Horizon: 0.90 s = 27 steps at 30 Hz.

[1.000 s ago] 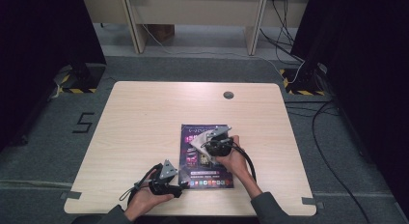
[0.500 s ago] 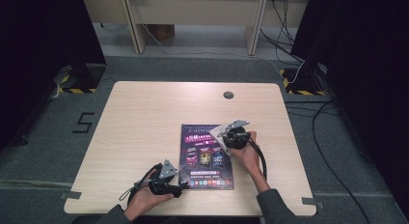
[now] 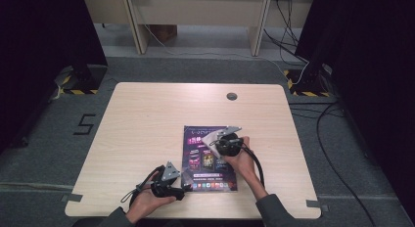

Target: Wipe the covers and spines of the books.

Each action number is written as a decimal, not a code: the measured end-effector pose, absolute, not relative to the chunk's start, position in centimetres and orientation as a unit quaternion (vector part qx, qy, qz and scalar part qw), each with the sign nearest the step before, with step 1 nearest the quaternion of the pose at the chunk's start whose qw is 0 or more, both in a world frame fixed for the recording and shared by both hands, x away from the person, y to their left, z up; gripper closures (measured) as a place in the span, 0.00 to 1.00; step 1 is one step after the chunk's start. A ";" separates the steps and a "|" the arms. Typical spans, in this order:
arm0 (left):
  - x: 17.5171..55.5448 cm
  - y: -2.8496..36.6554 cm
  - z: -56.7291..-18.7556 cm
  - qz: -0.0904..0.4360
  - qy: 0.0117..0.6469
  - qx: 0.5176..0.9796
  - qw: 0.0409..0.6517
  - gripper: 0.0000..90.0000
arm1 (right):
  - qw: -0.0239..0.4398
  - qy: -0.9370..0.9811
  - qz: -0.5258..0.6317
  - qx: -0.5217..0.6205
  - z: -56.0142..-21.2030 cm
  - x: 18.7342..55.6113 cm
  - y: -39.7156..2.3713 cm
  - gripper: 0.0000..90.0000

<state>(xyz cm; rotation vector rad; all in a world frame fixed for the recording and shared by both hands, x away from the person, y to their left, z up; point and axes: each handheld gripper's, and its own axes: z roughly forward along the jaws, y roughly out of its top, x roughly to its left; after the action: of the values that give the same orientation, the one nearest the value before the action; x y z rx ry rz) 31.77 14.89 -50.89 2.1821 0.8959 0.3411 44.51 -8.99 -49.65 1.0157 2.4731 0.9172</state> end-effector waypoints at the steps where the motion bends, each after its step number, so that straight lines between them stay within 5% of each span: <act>1: 31.8 14.9 -50.9 0.133 0.349 0.851 0.369 0.36 | 0.157 0.868 0.323 0.343 -49.7 44.2 -8.2 0.84; 8: 31.8 14.9 -50.9 0.132 0.350 0.850 0.371 0.36 | 0.140 0.889 0.330 0.286 -49.7 42.4 -4.3 0.84; 18: 31.7 15.0 -50.1 0.168 0.313 0.858 0.372 0.33 | 0.159 0.871 0.325 0.333 -49.7 44.2 -7.1 0.82; 27: 33.8 19.6 -49.2 0.199 0.394 0.811 0.384 0.30 | 0.149 0.878 0.328 0.316 -49.8 43.5 -5.8 0.83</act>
<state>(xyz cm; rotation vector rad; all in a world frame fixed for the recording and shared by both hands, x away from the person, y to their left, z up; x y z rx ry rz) 33.81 19.59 -49.25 2.0664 1.0051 0.5070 43.50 -5.80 -49.77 0.9095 2.5237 0.9416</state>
